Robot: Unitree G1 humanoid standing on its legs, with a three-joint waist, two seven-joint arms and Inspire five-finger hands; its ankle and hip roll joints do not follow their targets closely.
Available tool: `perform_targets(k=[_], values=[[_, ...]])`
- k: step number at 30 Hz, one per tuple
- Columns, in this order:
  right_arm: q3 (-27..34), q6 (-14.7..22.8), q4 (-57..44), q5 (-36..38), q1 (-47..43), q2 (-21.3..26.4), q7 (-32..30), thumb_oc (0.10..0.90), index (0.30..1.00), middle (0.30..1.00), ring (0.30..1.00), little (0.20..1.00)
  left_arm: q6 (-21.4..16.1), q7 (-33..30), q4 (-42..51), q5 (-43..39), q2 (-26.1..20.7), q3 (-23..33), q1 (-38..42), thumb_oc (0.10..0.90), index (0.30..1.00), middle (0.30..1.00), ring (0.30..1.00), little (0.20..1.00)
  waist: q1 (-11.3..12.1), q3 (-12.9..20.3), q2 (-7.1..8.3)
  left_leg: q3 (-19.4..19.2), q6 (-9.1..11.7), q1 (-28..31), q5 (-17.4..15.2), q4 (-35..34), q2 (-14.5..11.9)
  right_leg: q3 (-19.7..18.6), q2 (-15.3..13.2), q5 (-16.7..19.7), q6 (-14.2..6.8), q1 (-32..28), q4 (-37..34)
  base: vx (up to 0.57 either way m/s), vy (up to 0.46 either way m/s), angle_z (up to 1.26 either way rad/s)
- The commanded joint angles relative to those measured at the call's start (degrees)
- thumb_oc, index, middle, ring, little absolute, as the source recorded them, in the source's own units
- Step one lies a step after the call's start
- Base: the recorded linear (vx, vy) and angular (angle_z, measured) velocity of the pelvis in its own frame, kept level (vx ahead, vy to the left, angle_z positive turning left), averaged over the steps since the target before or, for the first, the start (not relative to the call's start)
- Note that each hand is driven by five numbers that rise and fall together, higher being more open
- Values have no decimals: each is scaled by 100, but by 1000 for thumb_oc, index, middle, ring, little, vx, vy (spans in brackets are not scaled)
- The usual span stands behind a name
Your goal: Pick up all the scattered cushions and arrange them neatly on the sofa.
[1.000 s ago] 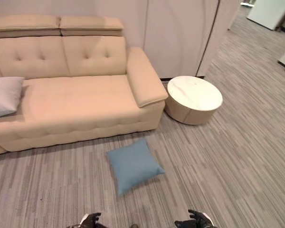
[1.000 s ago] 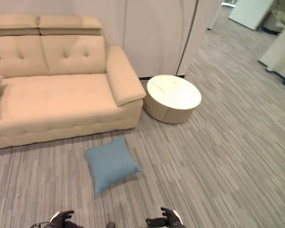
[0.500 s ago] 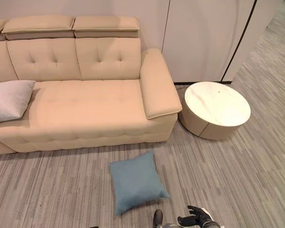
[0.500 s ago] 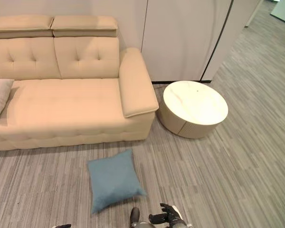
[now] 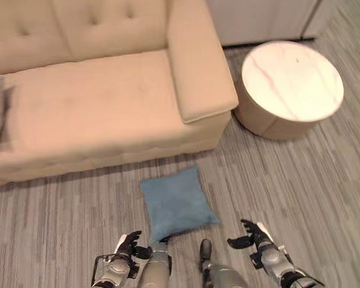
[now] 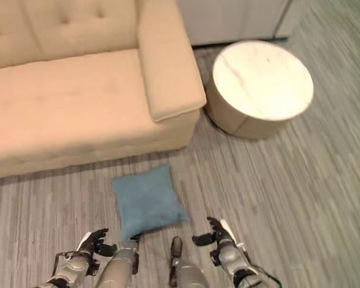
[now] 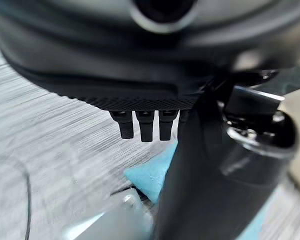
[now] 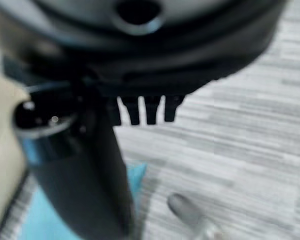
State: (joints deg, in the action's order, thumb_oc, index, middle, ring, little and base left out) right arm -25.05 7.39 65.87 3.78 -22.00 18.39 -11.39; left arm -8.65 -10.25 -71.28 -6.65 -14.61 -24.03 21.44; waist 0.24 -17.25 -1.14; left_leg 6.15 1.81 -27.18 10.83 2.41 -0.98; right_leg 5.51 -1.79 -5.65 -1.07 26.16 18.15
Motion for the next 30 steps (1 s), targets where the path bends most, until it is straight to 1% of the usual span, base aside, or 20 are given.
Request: perform_targets(k=[1,2,3,4,5,6,7,8,9,11,12,14,15,20,21,22,24,27,28,30], values=[[4,312,-449,102,-538,234,-488,800,900,900,900,900,-227,-401,-56,-195,-175,237,533,800,900,900,900,900,20,-113,194,-21,-69,-65,-413,36,2,-285,125,490,-131,395,-350,-67,63,-4],[-19,317,-386,176,-783,285,-523,800,900,900,900,900,-247,-422,-101,-277,-264,245,758,800,900,900,900,900,21,-152,215,-37,-65,-257,-433,157,22,-318,85,483,-138,546,-284,-149,88,-5],[-9,323,-201,420,-1478,448,-645,800,900,900,900,900,-255,-508,-203,-499,-512,272,1393,800,900,900,900,900,4,-285,257,-77,-37,-736,-455,480,76,-344,15,496,-172,904,-152,-85,-29,-2],[-124,22,560,1116,-3714,2658,62,800,900,900,900,900,-222,-245,-482,-614,-1252,25,2294,800,900,900,900,900,127,-216,319,-7,21,-1024,-479,662,145,-307,-3,470,-192,1075,-66,-73,-52,5],[-152,31,587,1126,-3761,2666,74,800,900,900,900,900,-225,-242,-494,-616,-1246,39,2316,800,900,900,900,900,115,-220,299,3,22,-1047,-464,662,143,-299,0,489,-193,1090,-77,-44,-52,17],[26,397,-135,1017,-2486,1916,-274,800,900,900,900,900,-327,-295,-261,-697,-1251,187,2051,800,900,900,900,900,22,-252,337,-22,16,-1232,-471,727,148,-327,-40,526,-216,1352,26,-96,64,24],[265,469,-534,1073,-2023,1608,-436,800,900,900,900,900,-323,-337,-207,-754,-1178,367,2029,800,900,900,900,900,-29,-312,357,-95,19,-1384,-485,777,142,-379,-64,523,-225,1501,113,-148,130,19],[403,580,-943,921,-2021,1521,-782,800,900,900,900,900,-352,-489,-140,-764,-1244,401,2284,800,900,900,900,900,-120,-421,408,-105,13,-1704,-536,934,169,-443,-53,556,-277,1830,224,-94,105,2],[405,579,-944,919,-2022,1520,-783,800,900,900,900,900,-353,-488,-142,-764,-1245,400,2287,800,900,900,900,900,-119,-415,410,-106,13,-1716,-538,940,169,-444,-53,554,-278,1842,230,-84,41,-13],[253,717,-620,1099,-2474,1496,-965,800,900,900,900,900,-447,-791,-199,-746,-1580,298,2888,800,900,900,900,900,-143,-488,435,-92,27,-2292,-606,1212,215,-428,-112,498,-302,2375,526,-32,-40,-9],[250,721,-613,1102,-2482,1495,-963,800,900,900,900,900,-448,-791,-202,-747,-1582,299,2892,800,900,900,900,900,-146,-479,436,-92,27,-2311,-609,1223,217,-428,-113,494,-302,2393,536,-29,-16,3],[139,754,-80,1608,-2924,1289,-923,800,900,900,900,900,-474,-1127,-310,-996,-1501,369,3314,800,900,900,900,900,-143,-539,412,-69,22,-2881,-698,1533,271,-432,-182,417,-316,2923,875,-27,13,7],[136,757,-74,1611,-2930,1290,-920,800,900,900,900,900,-474,-1127,-312,-996,-1502,370,3316,800,900,900,900,900,-146,-525,411,-69,22,-2906,-702,1546,274,-432,-184,412,-316,2948,888,-10,14,7],[-111,796,164,1986,-3423,1211,-840,800,900,900,900,900,-526,-1069,-510,-1403,-1295,264,3829,800,900,900,900,900,-156,-552,353,-61,11,-3883,-833,2052,327,-456,-277,245,-309,3868,1461,0,-2,6],[-107,872,103,2129,-3549,1161,-862,800,900,900,900,900,-525,-1153,-574,-1363,-1268,209,3919,800,900,900,900,900,-186,-545,359,-56,22,-4131,-1068,2262,356,-492,-304,21,-346,4116,1703,45,-13,3],[-108,872,104,2131,-3552,1162,-860,800,900,900,900,900,-525,-1152,-576,-1364,-1268,209,3923,800,900,900,900,900,-188,-530,359,-57,22,-4156,-1074,2277,359,-493,-306,15,-346,4141,1717,57,-26,7],[-17,997,-13,2552,-3690,1094,-798,800,900,900,900,900,-501,-1358,-595,-1246,-1293,144,4076,800,900,900,900,900,-200,-499,349,-50,-14,-4552,-1122,2493,399,-517,-305,-70,-351,4540,2008,19,-21,7],[123,1243,-319,3090,-3719,993,-851,800,900,900,900,900,-577,-2188,-342,-915,-1476,170,4131,800,900,900,900,900,-176,-437,308,-52,-63,-5094,-1226,2929,484,-535,-330,-259,-329,5074,2507,62,-19,12],[143,1370,-506,3281,-3776,947,-888,800,900,900,900,900,-615,-2478,-318,-980,-1505,193,4147,800,900,900,900,900,-166,-469,273,-62,-87,-5378,-1316,3274,542,-576,-321,-397,-296,5369,2865,78,15,17],[123,1378,-522,3351,-3811,957,-853,800,900,900,900,900,-634,-2499,-319,-1067,-1510,214,4134,800,900,900,900,900,-157,-462,261,-70,-99,-5545,-1360,3452,551,-571,-351,-467,-287,5537,3063,57,4,13]])
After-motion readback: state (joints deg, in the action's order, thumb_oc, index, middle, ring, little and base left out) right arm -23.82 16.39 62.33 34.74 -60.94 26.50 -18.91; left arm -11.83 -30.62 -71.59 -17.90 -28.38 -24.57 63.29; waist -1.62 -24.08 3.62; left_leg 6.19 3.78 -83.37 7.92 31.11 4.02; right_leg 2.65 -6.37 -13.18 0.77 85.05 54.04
